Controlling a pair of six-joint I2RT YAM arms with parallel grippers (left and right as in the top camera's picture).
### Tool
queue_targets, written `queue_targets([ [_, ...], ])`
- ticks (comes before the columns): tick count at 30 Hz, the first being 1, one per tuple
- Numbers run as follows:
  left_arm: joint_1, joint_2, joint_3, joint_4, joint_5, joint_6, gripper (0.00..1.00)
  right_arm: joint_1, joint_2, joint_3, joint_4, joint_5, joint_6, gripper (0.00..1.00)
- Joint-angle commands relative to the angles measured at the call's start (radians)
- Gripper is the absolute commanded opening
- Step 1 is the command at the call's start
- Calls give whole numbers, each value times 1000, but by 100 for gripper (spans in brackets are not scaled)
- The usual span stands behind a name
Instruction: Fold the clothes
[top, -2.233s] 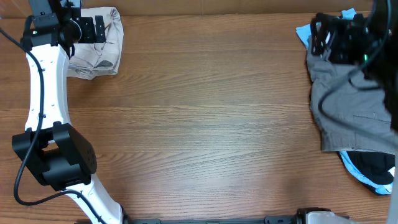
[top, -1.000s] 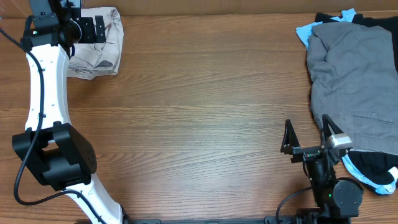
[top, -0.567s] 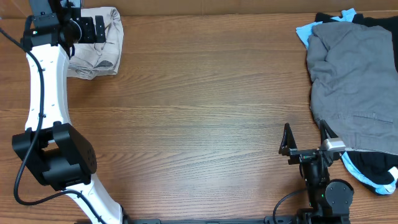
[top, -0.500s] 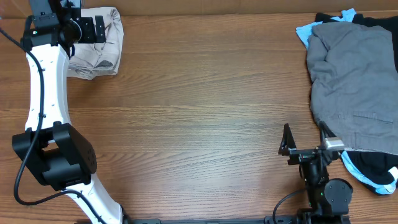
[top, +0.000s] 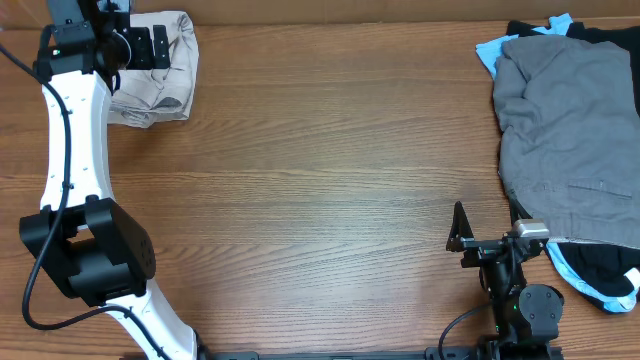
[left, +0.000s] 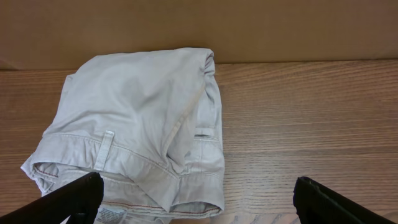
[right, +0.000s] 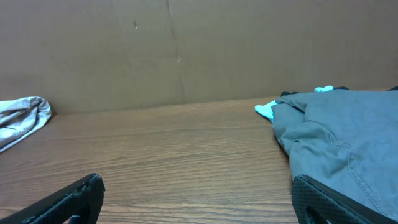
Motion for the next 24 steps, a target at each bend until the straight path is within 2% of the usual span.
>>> queue_targets([
  [1, -8, 11, 1, 2, 12, -14, 100, -3, -12, -10, 6, 8, 0, 100],
  [19, 5, 11, -4, 1, 11, -14, 100, -3, -12, -10, 6, 9, 0, 100],
  [24, -7, -34, -4, 0, 11, -14, 100, -3, -12, -10, 6, 8, 0, 100],
])
